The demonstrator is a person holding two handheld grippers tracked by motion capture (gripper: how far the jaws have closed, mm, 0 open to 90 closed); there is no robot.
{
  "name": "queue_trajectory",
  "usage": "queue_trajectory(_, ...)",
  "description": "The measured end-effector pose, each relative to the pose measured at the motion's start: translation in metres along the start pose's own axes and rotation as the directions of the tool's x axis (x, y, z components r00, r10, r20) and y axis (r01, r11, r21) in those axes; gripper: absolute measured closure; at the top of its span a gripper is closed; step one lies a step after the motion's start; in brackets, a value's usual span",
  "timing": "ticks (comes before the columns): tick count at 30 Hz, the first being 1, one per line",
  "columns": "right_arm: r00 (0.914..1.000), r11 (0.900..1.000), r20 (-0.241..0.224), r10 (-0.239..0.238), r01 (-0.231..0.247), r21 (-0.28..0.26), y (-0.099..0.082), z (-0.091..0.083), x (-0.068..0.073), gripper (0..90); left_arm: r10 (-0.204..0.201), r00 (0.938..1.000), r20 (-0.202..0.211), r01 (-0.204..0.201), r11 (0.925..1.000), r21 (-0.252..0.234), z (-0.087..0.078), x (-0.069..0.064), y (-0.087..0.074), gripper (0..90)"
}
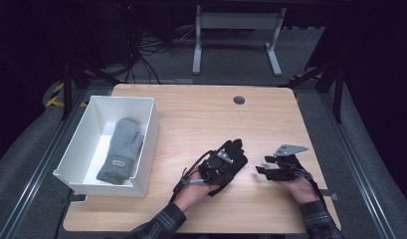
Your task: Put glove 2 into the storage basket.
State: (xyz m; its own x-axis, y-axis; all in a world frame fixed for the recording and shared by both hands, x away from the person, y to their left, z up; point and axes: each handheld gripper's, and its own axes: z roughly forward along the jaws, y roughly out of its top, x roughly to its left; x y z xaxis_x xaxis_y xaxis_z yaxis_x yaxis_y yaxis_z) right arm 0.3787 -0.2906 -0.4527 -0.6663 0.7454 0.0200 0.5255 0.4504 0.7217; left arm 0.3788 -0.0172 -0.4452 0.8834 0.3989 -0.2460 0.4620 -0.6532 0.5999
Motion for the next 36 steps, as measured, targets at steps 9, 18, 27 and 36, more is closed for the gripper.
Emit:
queue_trajectory(9,0.9998,0.9999,0.012,0.016,-0.016,-0.001,-0.009,-0.003,-0.007,33.1,-0.006,0.9995,-0.032,0.007,0.9995,0.03,-0.019,0.002,-0.025,89.5)
queue_trajectory(18,0.9996,0.9998,0.023,0.018,-0.019,0.01,-0.011,0.001,-0.009,28.6,0.025,0.9984,-0.051,-0.025,0.9997,0.002,-0.031,0.0,-0.021,73.1)
queue_trajectory(27,0.9993,0.9999,0.038,-0.004,0.004,0.012,-0.012,0.004,-0.007,24.1,0.113,0.9921,-0.056,-0.112,0.9936,0.018,-0.041,0.016,-0.006,44.7)
queue_trajectory(36,0.998,0.9998,0.063,-0.008,0.009,-0.019,-0.017,0.004,-0.004,22.5,0.173,0.9797,-0.102,-0.169,0.9845,0.047,-0.036,0.037,0.0,20.3)
